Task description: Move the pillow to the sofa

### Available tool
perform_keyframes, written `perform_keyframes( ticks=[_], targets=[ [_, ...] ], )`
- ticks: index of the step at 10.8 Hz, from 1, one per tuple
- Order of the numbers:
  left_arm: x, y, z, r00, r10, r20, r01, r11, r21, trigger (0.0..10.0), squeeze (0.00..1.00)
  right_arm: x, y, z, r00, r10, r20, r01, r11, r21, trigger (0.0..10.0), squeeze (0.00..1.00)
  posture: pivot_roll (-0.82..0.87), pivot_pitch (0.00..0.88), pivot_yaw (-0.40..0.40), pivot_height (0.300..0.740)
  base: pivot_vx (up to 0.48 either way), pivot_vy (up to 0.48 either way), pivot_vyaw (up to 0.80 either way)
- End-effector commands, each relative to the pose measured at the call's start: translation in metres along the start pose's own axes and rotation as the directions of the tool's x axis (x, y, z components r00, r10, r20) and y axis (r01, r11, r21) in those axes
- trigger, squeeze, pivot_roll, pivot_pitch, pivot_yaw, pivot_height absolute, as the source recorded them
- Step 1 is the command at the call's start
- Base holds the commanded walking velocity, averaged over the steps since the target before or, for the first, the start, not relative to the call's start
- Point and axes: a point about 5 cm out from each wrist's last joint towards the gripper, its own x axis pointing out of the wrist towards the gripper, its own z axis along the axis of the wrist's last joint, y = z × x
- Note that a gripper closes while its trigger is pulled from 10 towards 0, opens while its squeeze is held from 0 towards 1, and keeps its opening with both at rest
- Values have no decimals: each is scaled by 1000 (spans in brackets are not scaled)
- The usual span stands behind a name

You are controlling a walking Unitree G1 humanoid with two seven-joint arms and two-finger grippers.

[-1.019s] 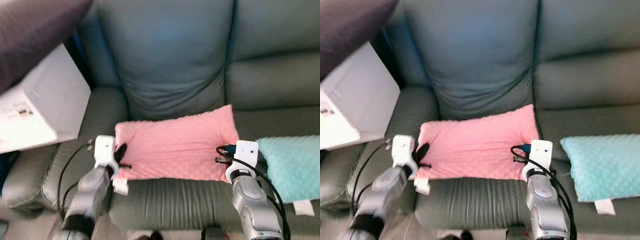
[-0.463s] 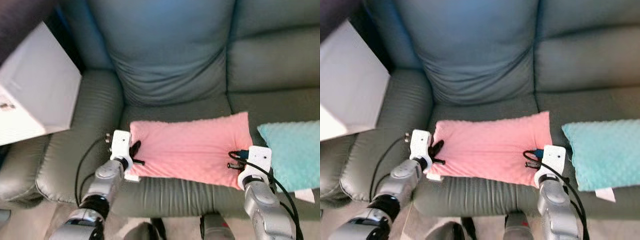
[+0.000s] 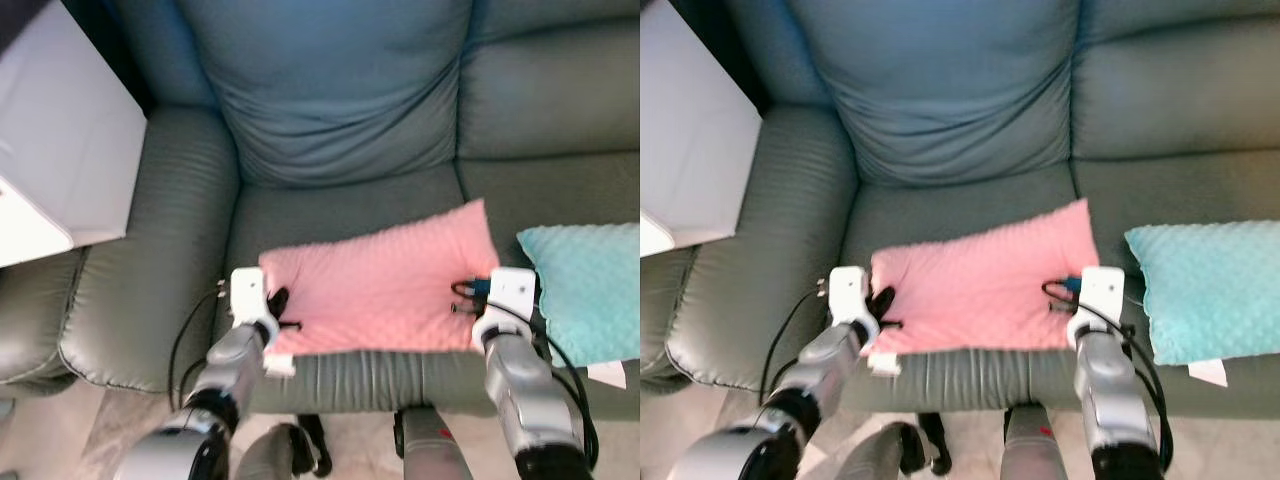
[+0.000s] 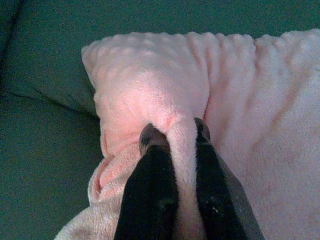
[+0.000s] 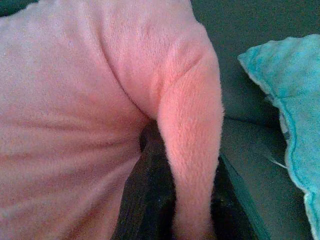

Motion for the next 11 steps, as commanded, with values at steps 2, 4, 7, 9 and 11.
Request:
perform_keyframes(
  ticks=[2, 4, 7, 9, 11],
  targets=[
    [4, -8, 5, 1000, -12, 0, 12, 1000, -3, 10000, 0, -1, 5, -4, 1000, -16, 10, 16, 1000, 9, 10000, 0, -344, 433, 212, 740, 0, 0, 0],
    [11, -23, 18, 998, -62, 22, 61, 998, 34, 10000, 0, -8, 14, -6, 1000, 11, 19, -11, 1000, 17, 10000, 0, -357, 443, 210, 740, 0, 0, 0],
    [13, -31, 22, 997, -76, 23, 74, 995, 64, 10000, 0, -13, 15, -21, 999, 34, -10, -34, 999, 3, 10000, 0, -357, 453, 214, 740, 0, 0, 0],
    [12, -27, 19, 999, -44, 19, 43, 997, 71, 10000, 1000, -9, 11, -22, 999, 35, -17, -34, 999, 10, 10000, 714, -356, 454, 213, 740, 0, 0, 0],
    [8, -14, 11, 1000, 22, 14, -23, 997, 73, 10000, 1000, -5, 7, -23, 999, 30, -19, -30, 999, 11, 10000, 1000, -346, 449, 210, 740, 0, 0, 0]
  ],
)
